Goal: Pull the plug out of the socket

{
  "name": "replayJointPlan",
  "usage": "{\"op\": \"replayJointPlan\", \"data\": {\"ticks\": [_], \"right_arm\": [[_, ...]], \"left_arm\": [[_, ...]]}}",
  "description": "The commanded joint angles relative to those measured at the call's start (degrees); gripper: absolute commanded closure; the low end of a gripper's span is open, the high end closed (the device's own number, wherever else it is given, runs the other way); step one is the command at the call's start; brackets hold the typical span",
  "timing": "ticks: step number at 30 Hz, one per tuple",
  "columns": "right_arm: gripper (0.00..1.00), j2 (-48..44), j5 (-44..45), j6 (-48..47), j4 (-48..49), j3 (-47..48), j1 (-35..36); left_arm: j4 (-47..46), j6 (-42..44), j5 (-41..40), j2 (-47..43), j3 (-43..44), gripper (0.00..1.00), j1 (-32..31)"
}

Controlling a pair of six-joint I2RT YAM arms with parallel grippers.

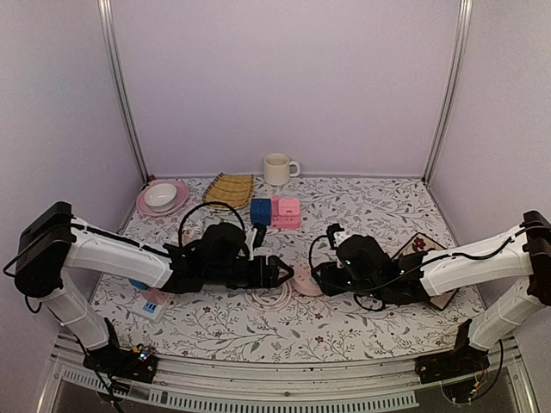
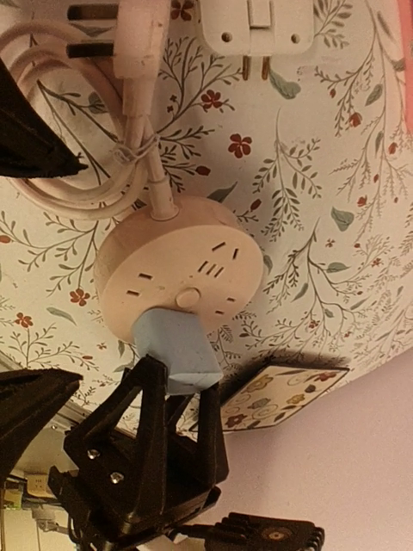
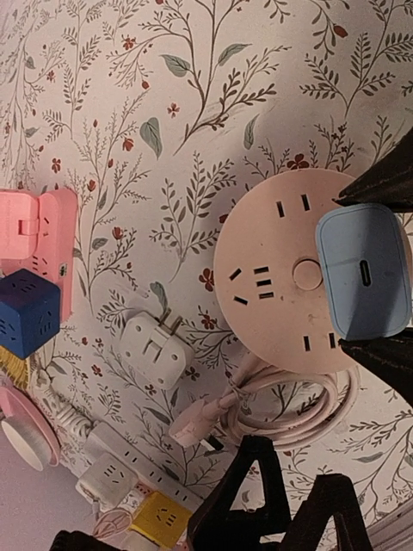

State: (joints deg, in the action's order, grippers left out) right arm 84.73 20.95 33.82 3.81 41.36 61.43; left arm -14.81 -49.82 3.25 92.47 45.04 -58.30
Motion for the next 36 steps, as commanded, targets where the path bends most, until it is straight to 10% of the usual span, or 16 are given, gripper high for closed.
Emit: {"op": "replayJointPlan", "data": {"ticks": [1, 20, 36], "right_arm": [[0.9, -3.03, 3.87, 3.96, 9.86, -0.72, -0.17], [0.94, -6.41, 1.35, 6.09, 31.27, -6.73, 3.55], [0.94, -6.13, 5.28, -0.28, 33.02, -6.81, 6.65]], "left_arm": [[-6.06, -5.52, 0.83, -1.41, -1.66, 0.24, -0.73], [-6.11, -4.39, -3.16, -0.27, 2.91, 0.29, -0.58], [-6.38, -4.96, -3.13, 0.05, 2.14, 0.89, 0.1]]}}
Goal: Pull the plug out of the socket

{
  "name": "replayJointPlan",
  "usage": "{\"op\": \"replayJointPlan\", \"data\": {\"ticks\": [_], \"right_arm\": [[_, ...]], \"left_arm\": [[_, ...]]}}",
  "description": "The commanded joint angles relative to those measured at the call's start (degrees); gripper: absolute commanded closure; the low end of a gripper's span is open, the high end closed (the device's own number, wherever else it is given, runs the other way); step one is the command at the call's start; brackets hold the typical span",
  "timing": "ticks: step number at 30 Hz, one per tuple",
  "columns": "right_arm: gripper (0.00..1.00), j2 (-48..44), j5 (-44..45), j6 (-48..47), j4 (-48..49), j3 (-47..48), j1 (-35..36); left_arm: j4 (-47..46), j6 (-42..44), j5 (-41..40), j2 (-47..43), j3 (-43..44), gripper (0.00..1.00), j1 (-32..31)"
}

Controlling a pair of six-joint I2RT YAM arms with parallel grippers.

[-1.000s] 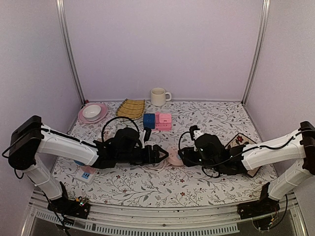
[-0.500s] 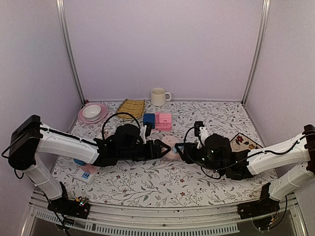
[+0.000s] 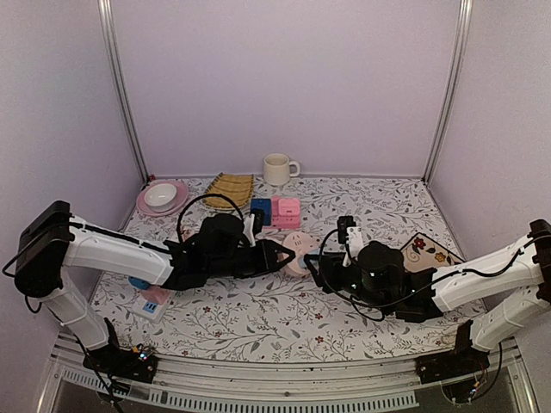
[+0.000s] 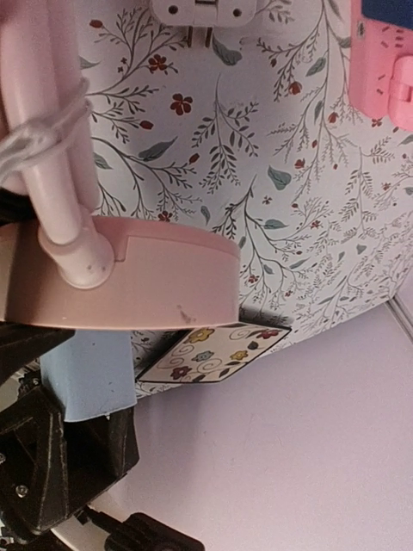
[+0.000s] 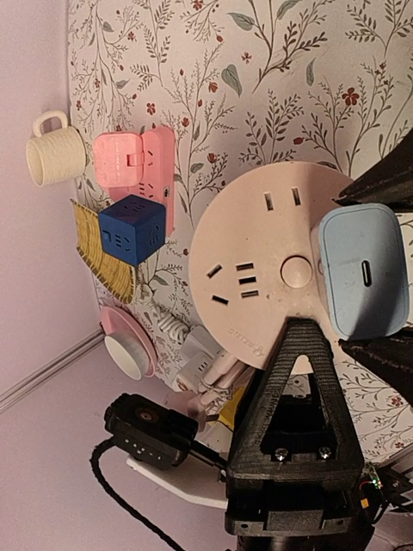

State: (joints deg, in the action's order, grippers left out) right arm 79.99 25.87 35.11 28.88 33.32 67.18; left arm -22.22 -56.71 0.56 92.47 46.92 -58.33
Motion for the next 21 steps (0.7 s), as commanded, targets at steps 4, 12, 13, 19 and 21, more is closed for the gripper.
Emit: {"op": "replayJointPlan", "data": {"ticks": [4, 12, 13, 19, 21], "right_arm": [[0.93, -2.25, 1.07, -2.45, 6.75, 1.42, 0.89], [0.9, -3.13, -0.56, -3.73, 0.05, 4.13, -0.14], [0.9, -3.21, -2.16, -3.77, -0.57, 4.24, -0.81], [0.9, -5.03, -5.2, -2.9, -3.51, 4.56, -2.4], [0.9, -5.71, -5.41, -2.96, -4.84, 5.06, -2.66]], "left_arm": [[2.79, 3.44, -1.39, 0.74, 0.69, 1.0, -0.02], [8.0, 8.07, -6.33, 0.66, 1.01, 1.0, -0.5], [8.82, 8.79, -7.28, 0.62, 1.25, 1.0, -0.53], [14.38, 12.39, -13.01, 0.93, 2.97, 1.0, -1.29], [15.3, 13.11, -13.82, 1.32, 3.37, 1.0, -1.28]]}}
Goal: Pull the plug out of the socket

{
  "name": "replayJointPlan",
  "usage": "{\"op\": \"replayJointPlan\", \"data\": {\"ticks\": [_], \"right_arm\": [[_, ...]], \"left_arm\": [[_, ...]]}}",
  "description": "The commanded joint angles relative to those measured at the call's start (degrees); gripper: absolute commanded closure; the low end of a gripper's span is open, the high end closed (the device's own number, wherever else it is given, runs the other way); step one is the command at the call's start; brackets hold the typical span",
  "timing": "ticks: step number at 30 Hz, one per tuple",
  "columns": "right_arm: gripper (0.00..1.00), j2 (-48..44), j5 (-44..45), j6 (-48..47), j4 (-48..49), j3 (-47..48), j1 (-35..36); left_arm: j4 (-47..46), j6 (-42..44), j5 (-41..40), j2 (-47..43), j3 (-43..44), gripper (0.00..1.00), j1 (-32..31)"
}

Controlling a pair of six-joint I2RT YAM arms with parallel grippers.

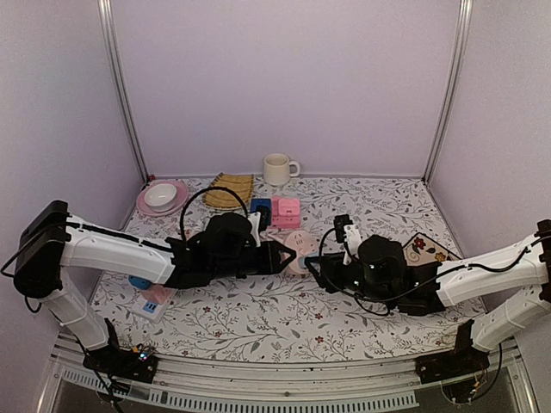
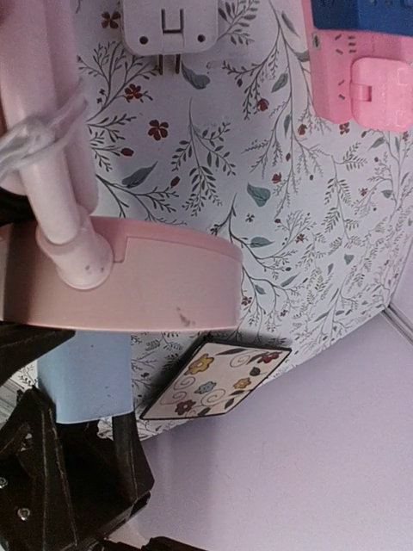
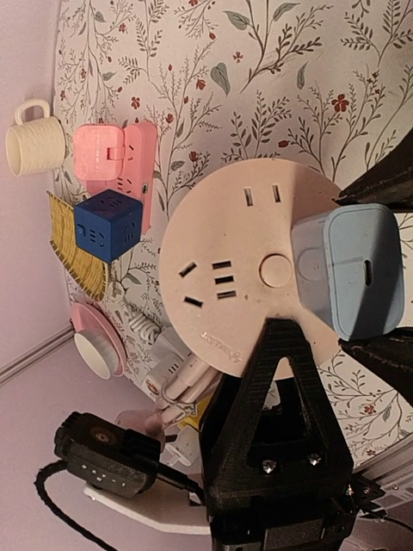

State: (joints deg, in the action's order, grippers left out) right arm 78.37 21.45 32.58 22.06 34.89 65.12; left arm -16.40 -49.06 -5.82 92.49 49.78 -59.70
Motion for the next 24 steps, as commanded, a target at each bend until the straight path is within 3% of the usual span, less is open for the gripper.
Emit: {"op": "replayJointPlan", "data": {"ticks": [1, 14, 24], "right_arm": [[0.9, -4.36, -1.31, -0.44, 1.06, 3.86, -0.85], [0.9, -6.69, -7.31, -0.36, -6.14, 5.12, -6.28], [0.9, -11.92, -12.96, -4.24, -6.25, 2.1, -10.43]], "left_arm": [[9.74, 5.84, -7.67, 1.51, 0.8, 1.0, 0.07], [15.51, 12.13, -15.11, 4.05, 5.97, 1.0, -3.55], [13.77, 12.25, -10.56, 3.3, 6.06, 1.0, -2.42]]}}
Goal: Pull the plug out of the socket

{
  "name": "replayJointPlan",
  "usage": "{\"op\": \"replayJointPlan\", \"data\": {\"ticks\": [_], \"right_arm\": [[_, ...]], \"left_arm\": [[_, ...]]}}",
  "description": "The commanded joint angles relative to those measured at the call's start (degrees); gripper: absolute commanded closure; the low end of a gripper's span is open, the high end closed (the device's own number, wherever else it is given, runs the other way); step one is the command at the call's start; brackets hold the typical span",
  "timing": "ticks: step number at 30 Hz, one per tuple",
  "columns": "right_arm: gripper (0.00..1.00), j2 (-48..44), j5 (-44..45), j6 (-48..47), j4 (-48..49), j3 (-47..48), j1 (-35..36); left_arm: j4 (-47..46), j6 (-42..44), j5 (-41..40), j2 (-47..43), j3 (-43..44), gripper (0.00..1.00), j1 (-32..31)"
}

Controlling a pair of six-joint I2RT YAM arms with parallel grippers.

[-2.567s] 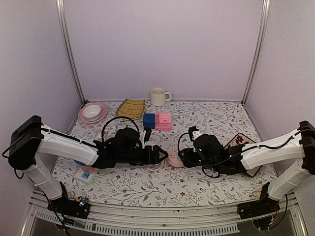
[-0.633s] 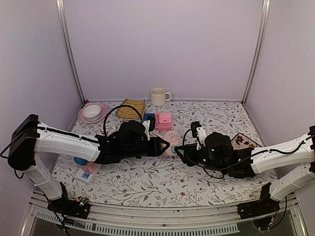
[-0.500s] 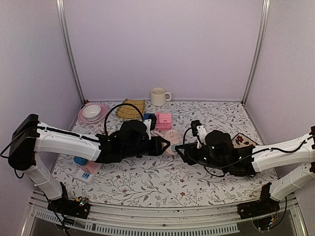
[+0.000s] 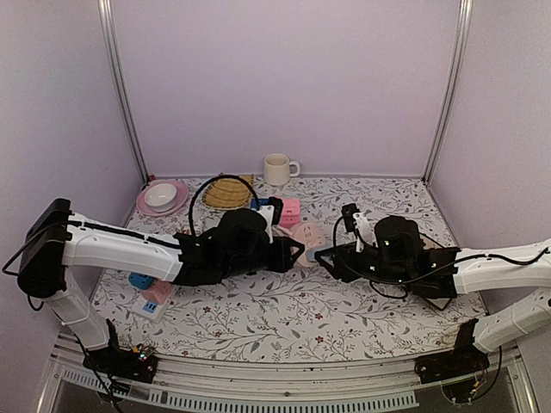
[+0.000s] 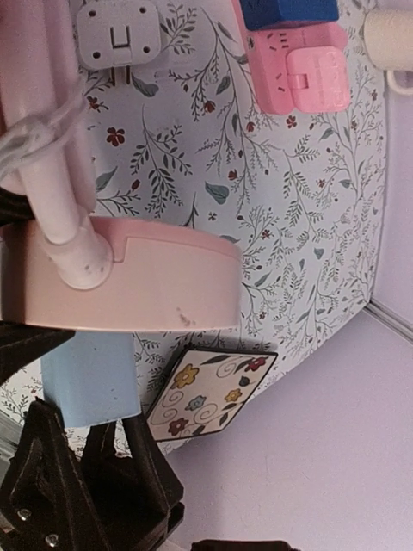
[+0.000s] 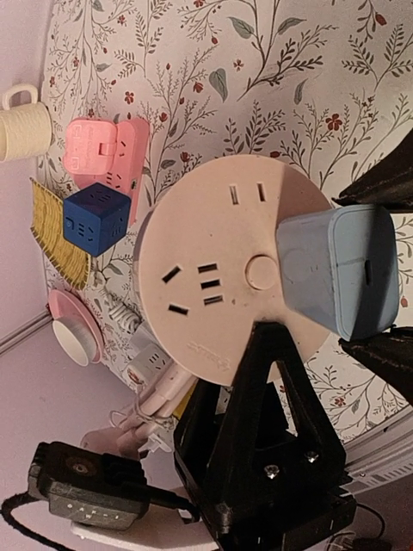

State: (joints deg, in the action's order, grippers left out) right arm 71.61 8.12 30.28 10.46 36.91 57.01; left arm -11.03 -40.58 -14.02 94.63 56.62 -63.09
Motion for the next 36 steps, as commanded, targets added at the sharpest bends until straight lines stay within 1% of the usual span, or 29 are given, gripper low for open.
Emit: {"op": "replayJointPlan", "data": {"ticks": [1, 5, 12, 15, 19, 22, 27, 31, 36], "right_arm": [[0.9, -5.31, -0.45, -2.25, 5.32, -0.05, -2.3], [0.92, -4.34, -4.0, -2.63, 6.33, -0.05, -2.12], [0.93, -1.17, -3.03, -3.07, 6.63, 0.91, 0.54], [0.91, -0.72, -0.71, -2.25, 5.19, 0.86, 0.13], [0.9, 1.44, -3.35, -0.84, 3.7, 1.12, -2.2], [0.9, 3.68, -4.0, -0.49, 3.92, 1.55, -2.37], [0.9, 10.34, -6.79, -0.27, 5.53, 3.71, -2.4], [0.89, 17.07, -10.18, 1.85, 10.36, 5.2, -2.02], [0.86, 26.34, -10.85, 2.63, 12.86, 10.41, 1.17]], "left_arm": [[8.39, 3.61, -1.88, 1.29, -0.73, 1.0, 1.34], [7.26, 2.39, 0.61, 1.49, -1.22, 1.0, 3.12], [6.81, 2.76, 0.92, 0.61, -0.91, 1.0, 4.24], [8.01, 3.33, -0.94, -0.26, -0.74, 1.0, 4.23], [9.61, 3.36, -5.1, -2.88, -2.29, 1.0, 4.57], [10.17, 2.93, -7.64, -6.09, -4.47, 1.0, 5.34], [10.47, 3.27, -8.88, -10.71, -7.2, 1.0, 6.54], [11.17, 3.58, -10.02, -13.13, -7.96, 1.0, 6.77], [11.06, 3.82, -9.16, -14.44, -8.54, 1.0, 7.39]]}}
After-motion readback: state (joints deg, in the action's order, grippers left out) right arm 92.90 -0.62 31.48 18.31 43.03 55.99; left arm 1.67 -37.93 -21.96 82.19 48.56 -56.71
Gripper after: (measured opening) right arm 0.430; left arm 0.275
